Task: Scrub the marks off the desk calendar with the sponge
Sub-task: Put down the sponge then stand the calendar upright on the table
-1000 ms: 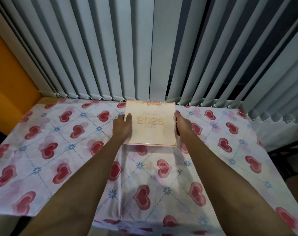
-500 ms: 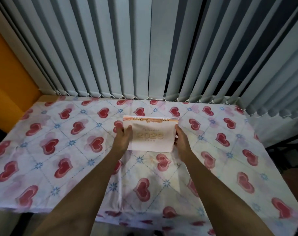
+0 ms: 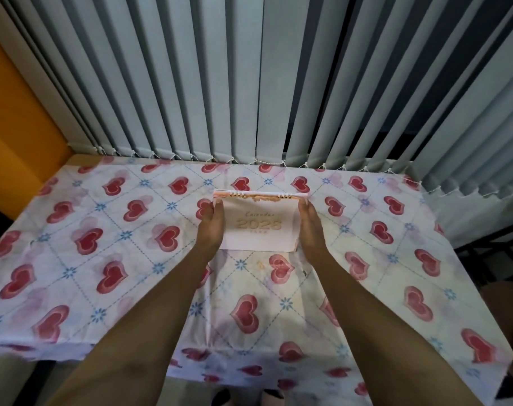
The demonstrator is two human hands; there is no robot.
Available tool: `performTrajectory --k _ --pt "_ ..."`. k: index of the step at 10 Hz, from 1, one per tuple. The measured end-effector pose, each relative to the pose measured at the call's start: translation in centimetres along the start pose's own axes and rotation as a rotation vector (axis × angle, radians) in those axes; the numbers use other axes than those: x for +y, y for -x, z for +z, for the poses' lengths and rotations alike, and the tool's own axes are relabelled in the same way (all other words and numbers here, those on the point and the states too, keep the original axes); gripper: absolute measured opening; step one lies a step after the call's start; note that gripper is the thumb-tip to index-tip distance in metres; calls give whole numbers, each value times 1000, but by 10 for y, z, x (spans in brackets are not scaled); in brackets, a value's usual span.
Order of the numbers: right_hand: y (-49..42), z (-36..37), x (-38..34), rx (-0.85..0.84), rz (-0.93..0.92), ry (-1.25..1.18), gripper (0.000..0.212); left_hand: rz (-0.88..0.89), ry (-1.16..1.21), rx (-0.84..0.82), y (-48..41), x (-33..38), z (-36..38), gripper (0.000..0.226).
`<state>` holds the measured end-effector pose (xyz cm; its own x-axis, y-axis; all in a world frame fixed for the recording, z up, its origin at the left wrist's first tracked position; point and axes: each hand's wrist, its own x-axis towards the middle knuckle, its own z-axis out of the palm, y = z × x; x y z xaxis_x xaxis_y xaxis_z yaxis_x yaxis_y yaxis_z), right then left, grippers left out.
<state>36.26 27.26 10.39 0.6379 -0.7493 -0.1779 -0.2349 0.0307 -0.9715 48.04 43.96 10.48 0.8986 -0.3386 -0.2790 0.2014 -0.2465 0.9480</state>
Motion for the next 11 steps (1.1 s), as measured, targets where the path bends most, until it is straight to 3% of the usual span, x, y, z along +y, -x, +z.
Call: performTrajectory --k 3,6,8,10,11 --pt "-48 4 -45 -88 13 -53 66 8 7 -106 -38 50 2 87" --pt "-145 25 -69 -177 27 -118 61 109 58 -132 -135 81 23 68" --pt "-182 38 -44 -149 102 -68 84 96 72 -170 -170 66 36 63" --pt "-186 33 -34 -174 111 -35 64 133 35 -106 -169 56 44 51" --pt "-183 29 -60 -82 61 57 67 118 -214 28 -160 72 39 61"
